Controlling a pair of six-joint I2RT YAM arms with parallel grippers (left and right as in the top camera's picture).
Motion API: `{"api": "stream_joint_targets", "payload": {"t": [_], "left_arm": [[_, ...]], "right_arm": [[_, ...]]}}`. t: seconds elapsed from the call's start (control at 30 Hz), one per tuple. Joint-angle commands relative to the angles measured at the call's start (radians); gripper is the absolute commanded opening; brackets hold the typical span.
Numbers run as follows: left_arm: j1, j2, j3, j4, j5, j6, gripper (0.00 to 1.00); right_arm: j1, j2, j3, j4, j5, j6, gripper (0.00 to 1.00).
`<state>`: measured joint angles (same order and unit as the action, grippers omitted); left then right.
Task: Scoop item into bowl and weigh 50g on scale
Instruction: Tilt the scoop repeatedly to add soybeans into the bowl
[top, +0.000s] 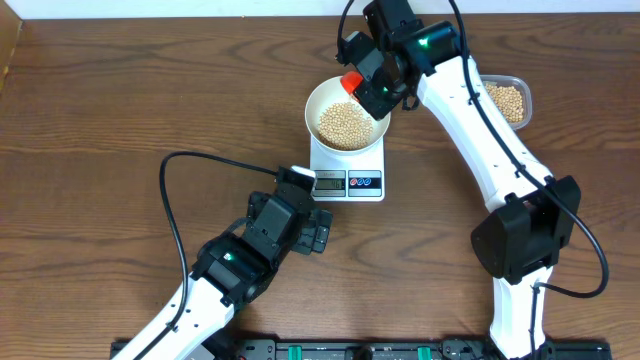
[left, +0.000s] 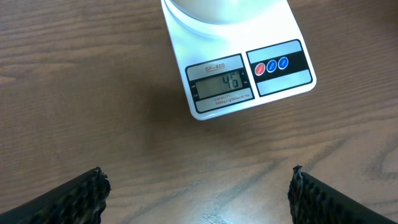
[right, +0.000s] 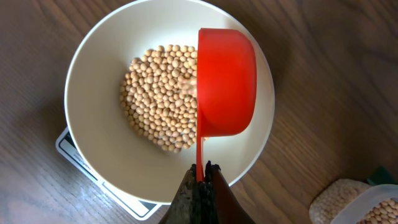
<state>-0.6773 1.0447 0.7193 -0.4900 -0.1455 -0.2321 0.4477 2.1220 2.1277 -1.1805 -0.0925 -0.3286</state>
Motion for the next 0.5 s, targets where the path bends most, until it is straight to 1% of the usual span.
{"api": "stream_joint_targets", "payload": {"t": [0.0, 0.13, 0.47], "left_arm": [[-0.003, 0.0, 0.002, 0.0, -0.02, -0.002, 0.94], [-0.003, 0.0, 0.002, 0.0, -0.02, -0.002, 0.94], [-0.003, 0.0, 0.002, 0.0, -0.02, -0.002, 0.94]], "right_arm": [[0.004, -0.027, 0.021, 0.001, 0.013, -0.002, 0.01], [0.005, -0.027, 0.021, 0.002, 0.003, 0.008, 0.01], [-0.056, -0.027, 0.021, -0.002, -0.186, 0.022, 0.01]]}}
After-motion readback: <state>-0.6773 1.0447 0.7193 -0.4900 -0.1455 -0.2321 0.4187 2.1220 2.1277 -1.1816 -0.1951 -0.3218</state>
